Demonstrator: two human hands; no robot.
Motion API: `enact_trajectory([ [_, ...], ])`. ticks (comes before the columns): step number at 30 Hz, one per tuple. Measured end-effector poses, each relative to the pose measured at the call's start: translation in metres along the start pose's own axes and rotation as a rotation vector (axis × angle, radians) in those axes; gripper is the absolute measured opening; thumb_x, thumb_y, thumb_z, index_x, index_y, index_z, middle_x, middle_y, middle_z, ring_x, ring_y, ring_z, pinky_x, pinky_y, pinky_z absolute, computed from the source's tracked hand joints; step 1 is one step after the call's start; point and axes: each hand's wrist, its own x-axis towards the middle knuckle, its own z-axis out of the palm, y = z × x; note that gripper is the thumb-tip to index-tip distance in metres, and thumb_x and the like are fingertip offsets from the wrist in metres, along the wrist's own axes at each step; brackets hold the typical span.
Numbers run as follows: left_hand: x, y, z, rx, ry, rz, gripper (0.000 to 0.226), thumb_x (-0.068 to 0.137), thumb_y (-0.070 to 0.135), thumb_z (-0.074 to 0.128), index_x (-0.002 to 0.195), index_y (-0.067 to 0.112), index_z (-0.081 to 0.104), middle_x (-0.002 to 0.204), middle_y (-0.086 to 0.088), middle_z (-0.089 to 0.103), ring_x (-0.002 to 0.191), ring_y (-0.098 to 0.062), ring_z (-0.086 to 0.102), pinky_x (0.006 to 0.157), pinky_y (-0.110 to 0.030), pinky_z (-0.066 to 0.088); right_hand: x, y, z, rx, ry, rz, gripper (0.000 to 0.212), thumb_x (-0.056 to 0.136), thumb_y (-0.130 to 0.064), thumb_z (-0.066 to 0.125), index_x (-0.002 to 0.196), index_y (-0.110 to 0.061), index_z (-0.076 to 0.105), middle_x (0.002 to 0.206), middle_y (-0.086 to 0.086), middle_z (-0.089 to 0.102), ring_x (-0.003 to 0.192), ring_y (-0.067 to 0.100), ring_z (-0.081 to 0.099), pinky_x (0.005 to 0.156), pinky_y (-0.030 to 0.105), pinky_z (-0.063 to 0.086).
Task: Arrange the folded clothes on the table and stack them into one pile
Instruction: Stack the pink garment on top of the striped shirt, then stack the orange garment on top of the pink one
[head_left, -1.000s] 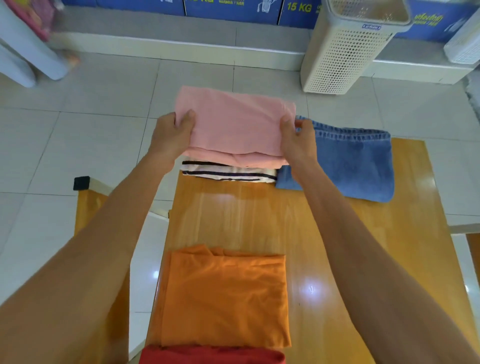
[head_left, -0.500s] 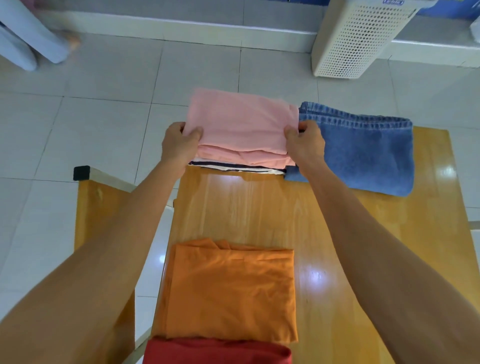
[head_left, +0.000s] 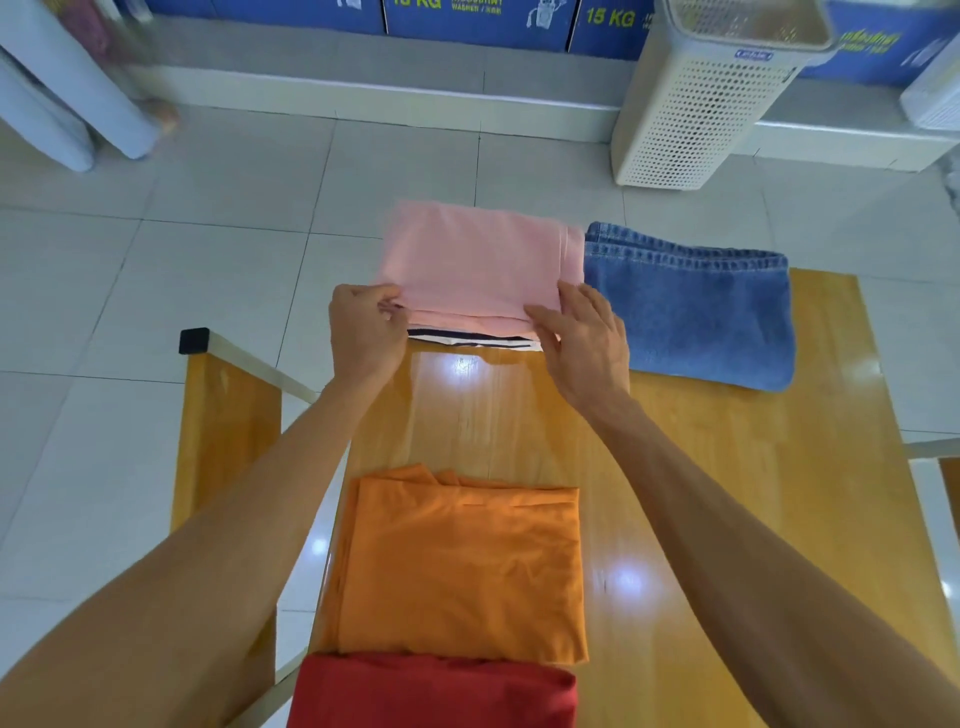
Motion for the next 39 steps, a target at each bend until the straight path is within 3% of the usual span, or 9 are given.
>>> enact_trajectory([
  [6, -0.014, 0.016, -0.02, -0.162, -0.037, -0.234, 0.039, 0.083, 0.019, 0.077, 0.122, 0.015, 0.071, 0.12, 0.0, 0.068, 0.107, -0.016, 0.064, 0.096, -0.027, 0.052, -0.018, -0.002, -0.007, -0.025, -0.066, 0.041, 0.042, 0.094, -0.022, 0.063, 0.135, -0.027, 0.061, 0.15, 0.009, 0.048, 0.14, 0.035, 0.039, 0.102, 0.053, 0.042],
  [11, -0.061, 0.021, -0.039, -0.194, -0.096, -0.305, 0.038, 0.085, 0.02, 0.071, 0.123, 0.02, 0.067, 0.125, 0.001, 0.064, 0.104, -0.01, 0.061, 0.084, -0.019, 0.045, -0.062, -0.021, -0.017, 0.134, -0.004, 0.164, 0.041, 0.091, -0.021, 0.061, 0.132, -0.018, 0.063, 0.145, 0.011, 0.054, 0.126, 0.035, 0.048, 0.097, 0.05, 0.048],
  [15, -0.128, 0.006, -0.052, -0.216, -0.123, -0.381, 0.048, 0.088, 0.028, 0.068, 0.133, 0.022, 0.055, 0.118, 0.006, 0.06, 0.102, -0.009, 0.059, 0.084, -0.021, 0.046, -0.12, -0.039, -0.034, 0.29, -0.088, 0.389, 0.039, 0.094, -0.031, 0.056, 0.131, -0.02, 0.059, 0.135, 0.006, 0.056, 0.118, 0.03, 0.055, 0.088, 0.047, 0.053],
  [19, -0.19, -0.028, -0.059, -0.131, -0.129, -0.541, 0.067, 0.088, 0.055, 0.06, 0.14, 0.016, 0.045, 0.128, -0.004, 0.06, 0.113, -0.02, 0.06, 0.096, -0.039, 0.051, -0.175, -0.042, -0.05, 0.207, -0.309, 0.72, 0.054, 0.096, -0.054, 0.049, 0.136, -0.019, 0.049, 0.133, 0.011, 0.057, 0.118, 0.035, 0.058, 0.091, 0.047, 0.046],
  [24, -0.229, -0.048, -0.062, 0.054, -0.258, -0.537, 0.096, 0.069, 0.09, 0.044, 0.126, 0.014, 0.054, 0.117, -0.006, 0.062, 0.106, -0.026, 0.062, 0.087, -0.049, 0.055, -0.221, -0.055, -0.044, 0.205, -0.42, 0.795, 0.062, 0.092, -0.068, 0.045, 0.121, -0.013, 0.047, 0.118, 0.014, 0.066, 0.111, 0.037, 0.063, 0.082, 0.043, 0.043],
  [30, -0.219, -0.047, -0.061, 0.023, -0.342, -0.611, 0.074, 0.085, 0.073, 0.051, 0.117, 0.007, 0.058, 0.108, -0.007, 0.064, 0.097, -0.026, 0.061, 0.075, -0.036, 0.05, -0.22, -0.064, -0.027, 0.326, -0.4, 0.823, 0.053, 0.089, -0.067, 0.049, 0.092, -0.015, 0.061, 0.099, 0.013, 0.071, 0.1, 0.037, 0.065, 0.078, 0.041, 0.049],
  [33, -0.215, -0.045, -0.063, 0.011, -0.372, -0.558, 0.06, 0.09, 0.065, 0.051, 0.111, 0.01, 0.063, 0.1, -0.003, 0.063, 0.088, -0.021, 0.057, 0.071, -0.032, 0.045, -0.218, -0.062, -0.022, 0.383, -0.325, 0.763, 0.04, 0.09, -0.058, 0.054, 0.072, -0.022, 0.054, 0.086, 0.013, 0.07, 0.089, 0.035, 0.067, 0.068, 0.034, 0.047],
  [36, -0.216, -0.044, -0.063, -0.008, -0.32, -0.52, 0.053, 0.089, 0.062, 0.056, 0.112, 0.014, 0.06, 0.103, -0.002, 0.063, 0.091, -0.02, 0.059, 0.072, -0.033, 0.046, -0.219, -0.062, -0.023, 0.453, -0.237, 0.733, 0.039, 0.093, -0.052, 0.056, 0.066, -0.027, 0.042, 0.07, 0.0, 0.058, 0.079, 0.032, 0.064, 0.068, 0.039, 0.048],
  [39, -0.219, -0.039, -0.062, -0.055, -0.256, -0.513, 0.047, 0.091, 0.06, 0.055, 0.109, 0.017, 0.052, 0.102, 0.001, 0.059, 0.093, -0.02, 0.057, 0.073, -0.034, 0.045, -0.22, -0.06, -0.024, 0.546, -0.197, 0.693, 0.034, 0.099, -0.045, 0.054, 0.076, -0.021, 0.047, 0.065, -0.009, 0.047, 0.07, 0.024, 0.055, 0.069, 0.044, 0.048],
])
